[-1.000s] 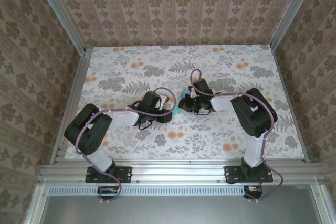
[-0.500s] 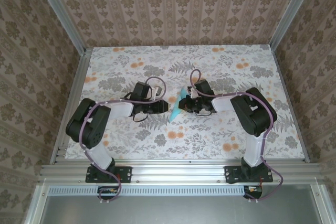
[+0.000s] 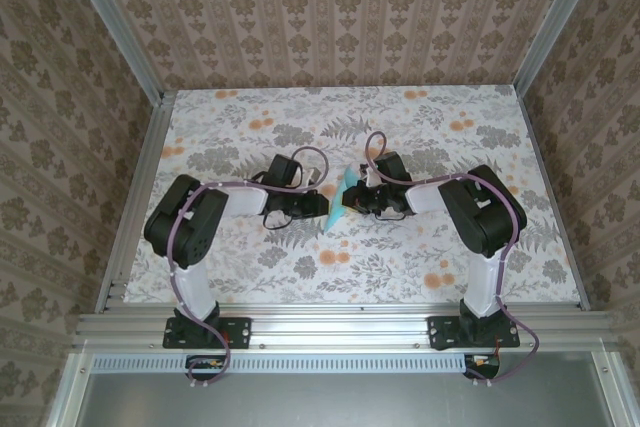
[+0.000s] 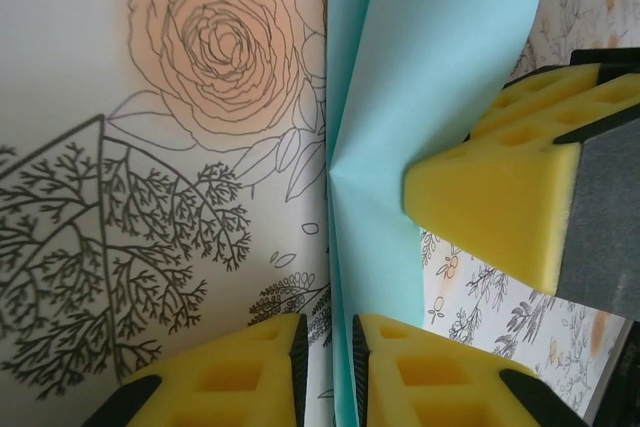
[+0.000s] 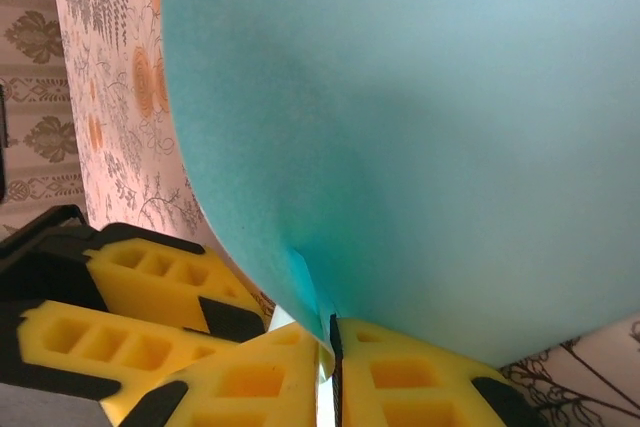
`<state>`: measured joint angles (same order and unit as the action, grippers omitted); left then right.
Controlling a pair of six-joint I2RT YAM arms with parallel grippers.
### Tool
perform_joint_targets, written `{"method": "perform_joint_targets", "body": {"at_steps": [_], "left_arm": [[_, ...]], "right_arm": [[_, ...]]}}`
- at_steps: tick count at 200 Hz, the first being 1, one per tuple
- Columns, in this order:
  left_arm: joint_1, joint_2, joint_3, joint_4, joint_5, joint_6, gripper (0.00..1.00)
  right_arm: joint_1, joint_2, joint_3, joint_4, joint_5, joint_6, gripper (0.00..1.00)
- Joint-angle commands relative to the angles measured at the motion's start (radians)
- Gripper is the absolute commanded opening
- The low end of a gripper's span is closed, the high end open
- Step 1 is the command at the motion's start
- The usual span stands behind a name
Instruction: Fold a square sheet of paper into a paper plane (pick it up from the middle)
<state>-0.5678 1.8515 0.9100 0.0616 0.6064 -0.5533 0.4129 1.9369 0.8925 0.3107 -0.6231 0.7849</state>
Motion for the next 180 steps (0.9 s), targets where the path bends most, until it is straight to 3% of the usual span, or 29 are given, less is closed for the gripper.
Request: {"method": "perform_joint_targets", "body": {"at_steps": [1, 76, 136, 180], "left_arm": [[-0.01, 0.018, 0.034, -0.052, 0.01, 0.032, 0.21], [-0.02, 0.039, 0.062, -0.06, 0.007, 0.027, 0.23], [-0.013, -0.035, 0.012, 0.054, -0.033, -0.046, 0.28], [-0.012, 0.002, 0.019, 0.081, -0.004, -0.065, 0.3]], "right_arm": [[-0.009, 0.015, -0.02, 0.023, -0.008, 0.004, 0.13], [-0.012, 0.019, -0.017, 0.009, 0.003, 0.0, 0.14], [-0.012, 0.019, -0.017, -0.004, 0.013, -0.009, 0.14], [-0.012, 0.022, -0.018, -0.007, 0.014, -0.009, 0.14]]}}
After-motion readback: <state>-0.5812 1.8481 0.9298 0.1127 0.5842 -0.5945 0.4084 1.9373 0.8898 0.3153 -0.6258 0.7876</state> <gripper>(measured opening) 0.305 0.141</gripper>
